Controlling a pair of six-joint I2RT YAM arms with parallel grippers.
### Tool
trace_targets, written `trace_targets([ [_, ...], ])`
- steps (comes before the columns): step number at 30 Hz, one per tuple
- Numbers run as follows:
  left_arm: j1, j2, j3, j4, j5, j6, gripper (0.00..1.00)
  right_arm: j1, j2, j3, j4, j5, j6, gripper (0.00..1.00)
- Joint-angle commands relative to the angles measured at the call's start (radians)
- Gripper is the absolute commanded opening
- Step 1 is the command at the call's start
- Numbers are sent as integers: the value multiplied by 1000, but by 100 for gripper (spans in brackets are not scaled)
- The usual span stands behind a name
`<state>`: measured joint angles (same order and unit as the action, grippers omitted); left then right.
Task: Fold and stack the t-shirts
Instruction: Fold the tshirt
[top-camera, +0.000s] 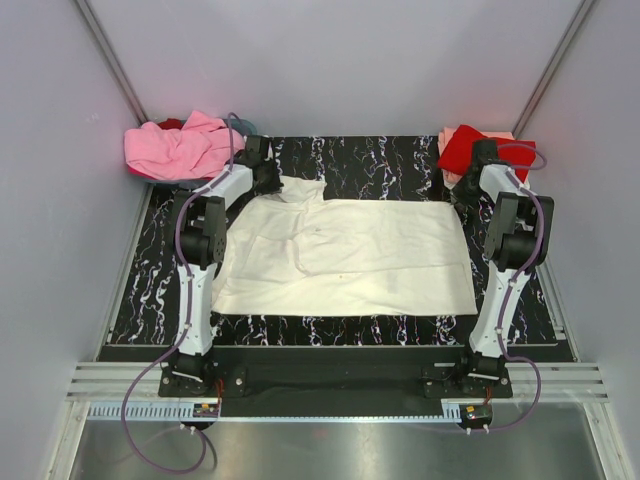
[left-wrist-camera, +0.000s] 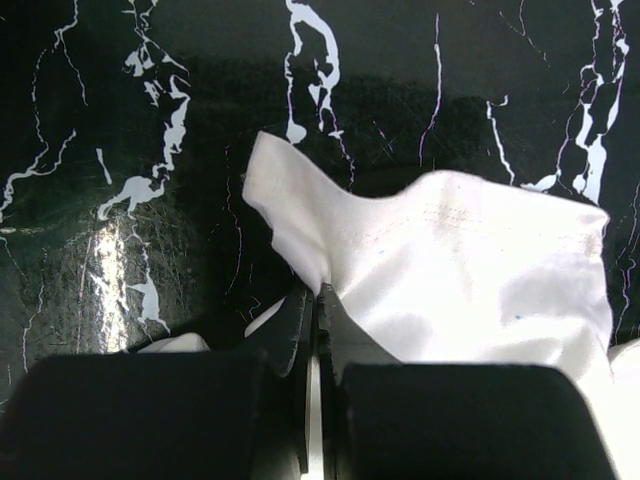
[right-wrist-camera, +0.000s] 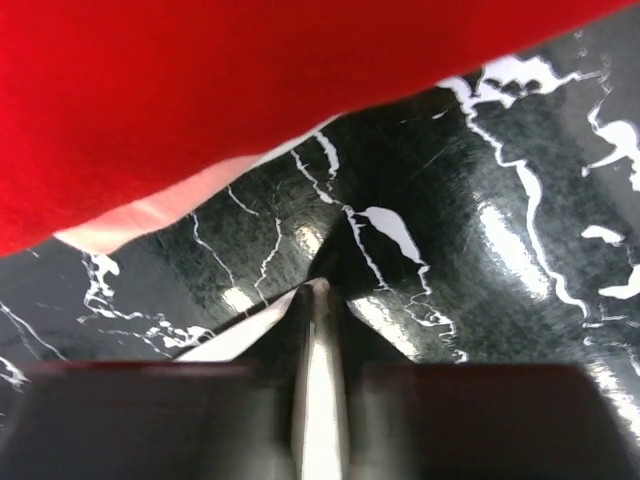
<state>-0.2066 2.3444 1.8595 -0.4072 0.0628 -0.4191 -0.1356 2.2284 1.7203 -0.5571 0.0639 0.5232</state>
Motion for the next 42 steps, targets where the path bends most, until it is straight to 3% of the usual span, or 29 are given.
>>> trace_targets([
  [1, 7, 49, 21, -73, -38, 19, 0, 4, 22, 18, 10, -29, -6, 0],
  [6, 7, 7, 27, -108, -32, 23, 0, 5, -6, 71, -38, -30, -12, 0],
  [12, 6, -158, 21, -171, -49, 37, 0, 4, -105, 59, -70, -50, -12, 0],
  [19, -7, -333, -63, -226, -90, 62, 0, 4, -265, -68, -60, -93, 0, 0],
  [31, -50, -502, -146, -350, -172, 102, 0, 4, -427, -263, -59, -90, -15, 0],
  [42, -103, -697, -405, -423, -307, 89, 0, -15, -558, -364, -116, 25, -11, 0],
])
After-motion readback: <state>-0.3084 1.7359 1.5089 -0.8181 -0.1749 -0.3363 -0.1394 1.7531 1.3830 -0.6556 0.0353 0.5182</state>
